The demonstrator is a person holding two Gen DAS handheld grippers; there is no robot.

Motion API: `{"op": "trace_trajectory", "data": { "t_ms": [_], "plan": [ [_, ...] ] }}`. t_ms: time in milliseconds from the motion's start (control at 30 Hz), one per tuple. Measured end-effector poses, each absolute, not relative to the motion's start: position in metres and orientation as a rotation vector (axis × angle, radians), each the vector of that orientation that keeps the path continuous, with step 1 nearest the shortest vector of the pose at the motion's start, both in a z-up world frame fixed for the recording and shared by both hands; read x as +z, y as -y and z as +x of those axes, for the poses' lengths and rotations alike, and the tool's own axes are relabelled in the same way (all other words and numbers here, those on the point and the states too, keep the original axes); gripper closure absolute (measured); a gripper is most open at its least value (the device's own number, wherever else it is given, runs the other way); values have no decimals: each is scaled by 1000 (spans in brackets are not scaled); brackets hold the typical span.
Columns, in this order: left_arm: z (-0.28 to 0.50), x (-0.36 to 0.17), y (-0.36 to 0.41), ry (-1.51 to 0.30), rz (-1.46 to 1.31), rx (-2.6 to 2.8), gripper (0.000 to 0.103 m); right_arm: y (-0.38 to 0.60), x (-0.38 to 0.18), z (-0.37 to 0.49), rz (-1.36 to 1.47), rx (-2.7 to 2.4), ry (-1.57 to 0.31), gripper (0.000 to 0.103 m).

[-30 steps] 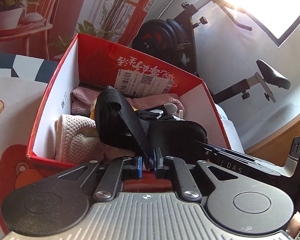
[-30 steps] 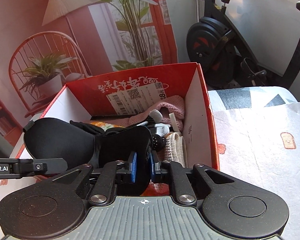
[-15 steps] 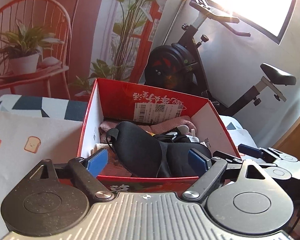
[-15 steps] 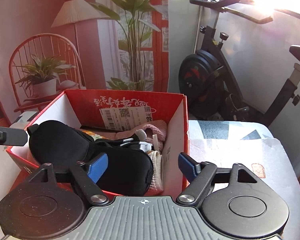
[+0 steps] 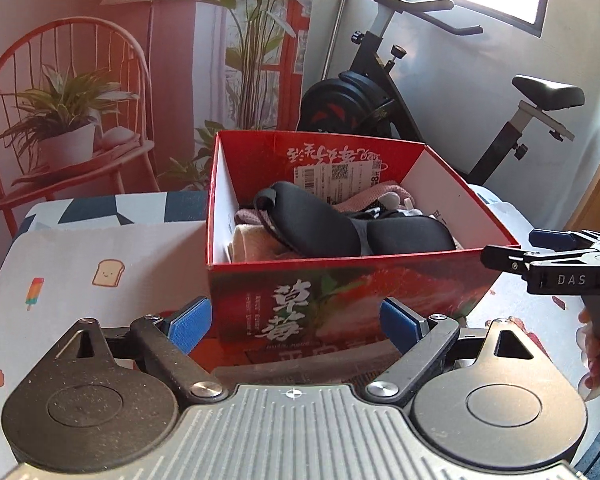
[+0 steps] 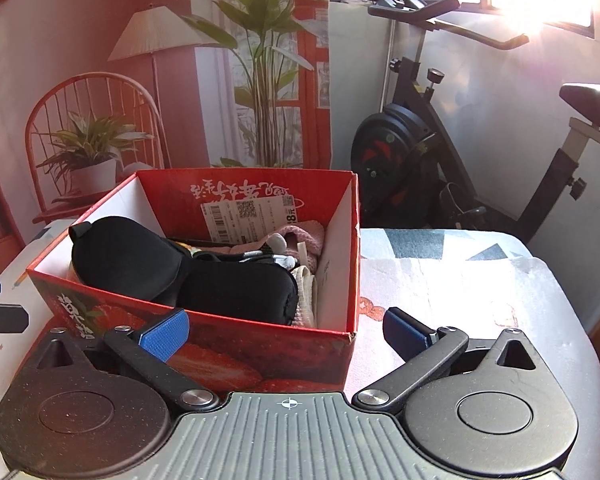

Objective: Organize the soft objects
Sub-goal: 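Move both grippers down to the clear plastic bag of black items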

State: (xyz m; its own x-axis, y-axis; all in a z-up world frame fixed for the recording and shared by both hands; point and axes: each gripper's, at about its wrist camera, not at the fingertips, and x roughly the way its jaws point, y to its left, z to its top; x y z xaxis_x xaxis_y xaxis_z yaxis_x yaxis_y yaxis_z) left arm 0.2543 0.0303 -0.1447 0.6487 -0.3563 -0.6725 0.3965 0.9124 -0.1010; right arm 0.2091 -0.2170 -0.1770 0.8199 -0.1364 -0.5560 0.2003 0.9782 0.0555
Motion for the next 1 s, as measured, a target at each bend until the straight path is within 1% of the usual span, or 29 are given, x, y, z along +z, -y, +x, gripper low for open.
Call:
{"op": "trace_trajectory", "data": {
  "t_ms": [367, 900, 1000],
  "plan": [
    [246, -189, -45, -848, 18, -409, 11, 200, -204, 170, 99, -188, -528, 1],
    [241, -243, -48, -951, 16, -403, 11, 182, -286, 162, 137, -146, -722, 1],
    [241, -248, -51, -953, -14, -410, 11, 184, -292, 160, 162, -136, -714, 0]
  ]
}}
